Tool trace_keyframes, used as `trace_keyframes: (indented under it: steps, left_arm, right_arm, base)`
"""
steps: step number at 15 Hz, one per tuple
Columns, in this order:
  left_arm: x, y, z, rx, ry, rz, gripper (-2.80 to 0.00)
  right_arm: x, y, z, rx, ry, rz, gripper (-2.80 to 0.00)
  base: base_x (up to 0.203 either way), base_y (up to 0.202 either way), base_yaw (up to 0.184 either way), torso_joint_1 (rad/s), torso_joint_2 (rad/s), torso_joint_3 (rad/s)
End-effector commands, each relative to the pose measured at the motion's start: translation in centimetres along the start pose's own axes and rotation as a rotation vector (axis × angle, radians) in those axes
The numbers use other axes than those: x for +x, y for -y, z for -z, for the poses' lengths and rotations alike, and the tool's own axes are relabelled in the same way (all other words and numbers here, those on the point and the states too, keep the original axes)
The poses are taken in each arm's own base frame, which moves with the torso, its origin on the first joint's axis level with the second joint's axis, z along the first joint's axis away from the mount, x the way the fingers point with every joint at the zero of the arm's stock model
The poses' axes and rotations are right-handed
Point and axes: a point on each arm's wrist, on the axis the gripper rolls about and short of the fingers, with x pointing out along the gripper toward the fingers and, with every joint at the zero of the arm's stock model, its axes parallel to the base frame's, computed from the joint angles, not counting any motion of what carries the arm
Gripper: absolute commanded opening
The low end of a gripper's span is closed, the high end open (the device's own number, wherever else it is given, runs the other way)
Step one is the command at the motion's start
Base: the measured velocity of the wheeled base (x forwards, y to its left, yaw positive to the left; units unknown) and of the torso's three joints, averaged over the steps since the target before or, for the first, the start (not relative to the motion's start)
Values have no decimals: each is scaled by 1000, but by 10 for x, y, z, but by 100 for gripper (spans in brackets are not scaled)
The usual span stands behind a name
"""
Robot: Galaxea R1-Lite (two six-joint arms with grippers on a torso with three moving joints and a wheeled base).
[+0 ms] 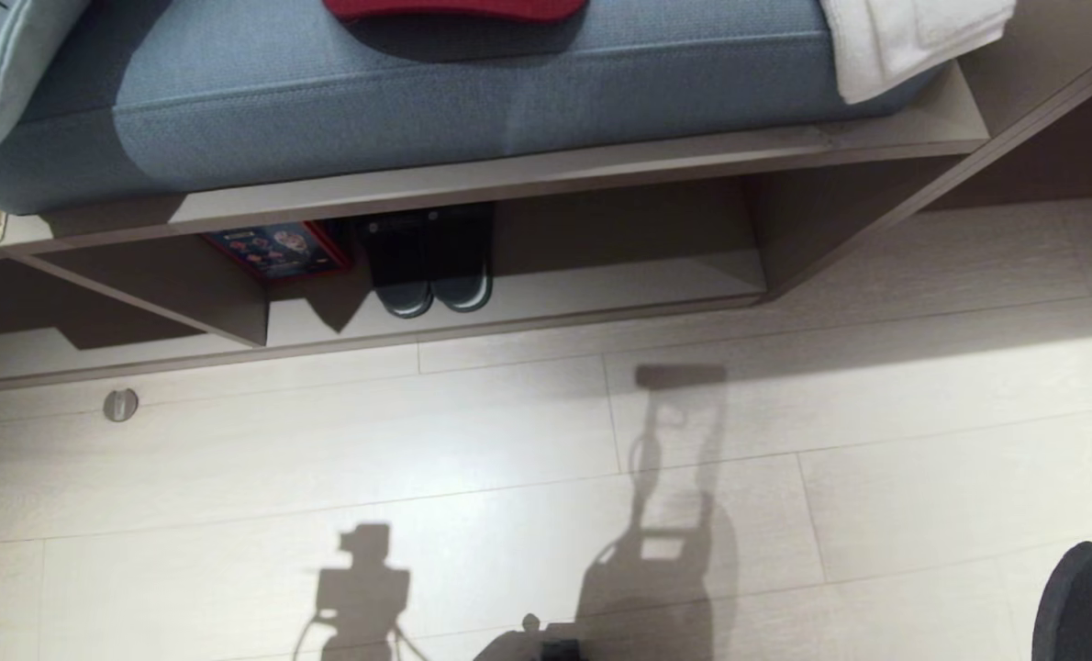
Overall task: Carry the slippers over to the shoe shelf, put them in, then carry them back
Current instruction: Place the slippers into the shoe cabinet
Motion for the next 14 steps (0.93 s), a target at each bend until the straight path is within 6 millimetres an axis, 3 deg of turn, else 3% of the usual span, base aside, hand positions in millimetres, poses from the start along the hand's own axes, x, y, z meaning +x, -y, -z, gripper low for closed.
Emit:
trace_keyframes:
  steps: [1,14]
  left_arm:
    - [0,0,0,-1,-2,-1,-280]
    - [0,0,0,-2,-2,-1,-280]
  right_arm:
    - [0,0,0,-1,-1,0,-280]
    - [0,0,0,-3,-1,-1,-280]
  base:
    - [0,0,0,6,4,-204]
    - [0,0,0,2,2,-195]
